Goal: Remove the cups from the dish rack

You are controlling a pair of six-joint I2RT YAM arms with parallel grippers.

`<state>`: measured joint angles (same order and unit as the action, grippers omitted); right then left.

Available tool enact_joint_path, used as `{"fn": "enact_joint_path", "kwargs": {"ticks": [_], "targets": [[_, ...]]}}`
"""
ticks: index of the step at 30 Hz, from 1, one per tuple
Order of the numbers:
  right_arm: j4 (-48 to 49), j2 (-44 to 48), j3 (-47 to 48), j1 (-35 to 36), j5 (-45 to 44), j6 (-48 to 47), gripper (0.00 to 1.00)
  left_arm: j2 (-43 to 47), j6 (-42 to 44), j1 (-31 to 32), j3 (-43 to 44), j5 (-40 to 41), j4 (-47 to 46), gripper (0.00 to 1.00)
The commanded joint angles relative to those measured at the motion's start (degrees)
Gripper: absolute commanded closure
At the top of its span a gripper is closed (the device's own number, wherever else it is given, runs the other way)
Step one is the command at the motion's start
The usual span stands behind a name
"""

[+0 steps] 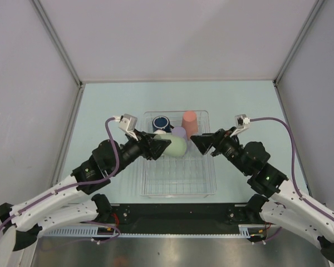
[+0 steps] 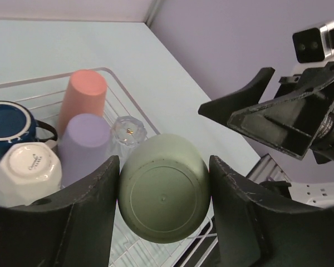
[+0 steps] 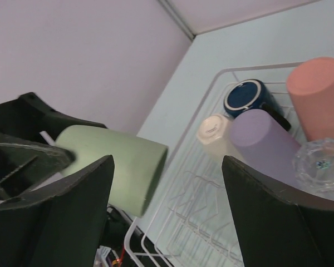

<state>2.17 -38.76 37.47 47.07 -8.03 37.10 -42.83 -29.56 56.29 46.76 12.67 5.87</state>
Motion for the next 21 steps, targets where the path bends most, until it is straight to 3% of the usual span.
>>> {"fn": "enact_joint_path", "kwargs": {"ticks": [1, 10, 21], "targets": [[11.8, 2.1, -2.2, -1.0, 7.6, 5.3, 0.18, 1.9, -1.8, -1.3, -4.2, -6.9, -13.7, 1.00], [19.6, 5.7, -8.4, -3.1, 12.0, 11.8, 0.21, 0.5, -12.6, -10.9, -17.1, -16.0, -36.0, 1.00], [22.9, 2.6, -10.5, -3.8, 15.6, 13.7, 0.21, -9.1, -19.3, -14.7, -17.1, -26.9, -49.4, 1.00]]}}
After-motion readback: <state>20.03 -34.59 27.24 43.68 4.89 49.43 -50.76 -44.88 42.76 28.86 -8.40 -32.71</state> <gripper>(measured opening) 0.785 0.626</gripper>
